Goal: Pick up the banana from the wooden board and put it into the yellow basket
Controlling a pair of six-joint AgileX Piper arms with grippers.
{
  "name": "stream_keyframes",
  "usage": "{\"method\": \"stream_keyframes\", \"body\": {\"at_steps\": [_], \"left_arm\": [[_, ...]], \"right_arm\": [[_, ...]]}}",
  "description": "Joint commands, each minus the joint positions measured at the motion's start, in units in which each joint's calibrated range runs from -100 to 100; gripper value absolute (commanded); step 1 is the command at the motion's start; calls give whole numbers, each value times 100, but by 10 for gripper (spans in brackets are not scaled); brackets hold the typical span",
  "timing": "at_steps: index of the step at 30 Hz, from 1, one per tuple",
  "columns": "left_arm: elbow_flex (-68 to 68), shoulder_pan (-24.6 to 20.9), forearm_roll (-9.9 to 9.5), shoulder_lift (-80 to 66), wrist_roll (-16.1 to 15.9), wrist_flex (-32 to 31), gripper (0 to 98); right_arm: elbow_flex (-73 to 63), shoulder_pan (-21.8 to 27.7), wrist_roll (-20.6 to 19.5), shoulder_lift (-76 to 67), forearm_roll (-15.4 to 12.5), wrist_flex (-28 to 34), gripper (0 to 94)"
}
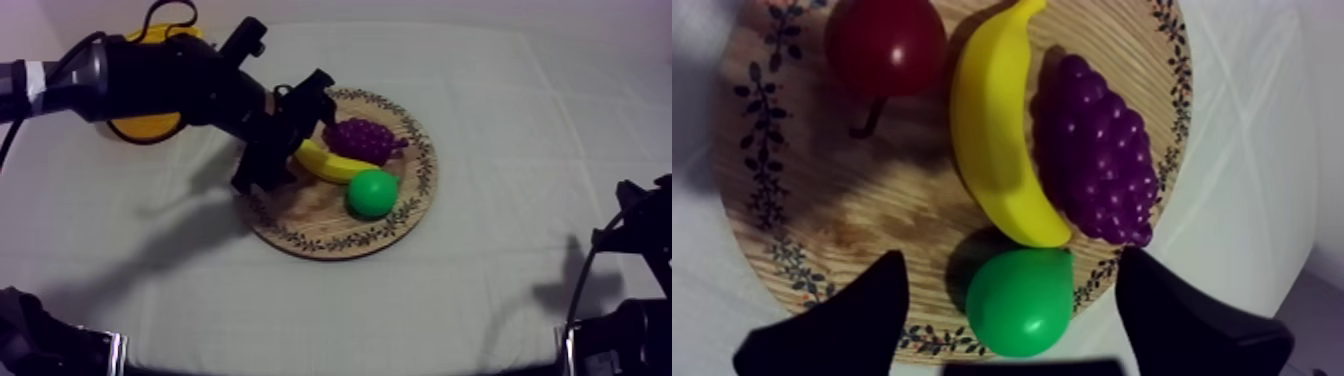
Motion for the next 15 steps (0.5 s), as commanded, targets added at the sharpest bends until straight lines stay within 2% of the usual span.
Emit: {"method": "stream_keyframes", "body": {"at_steps": [1, 15], "left_arm": [[-13, -1, 0, 34, 8, 14, 785], [-545, -90, 69, 627, -87, 167, 763]], "right_arm": [[5, 0, 2, -1, -3, -2, 4], [5, 0, -3, -1, -3, -2, 4]]}}
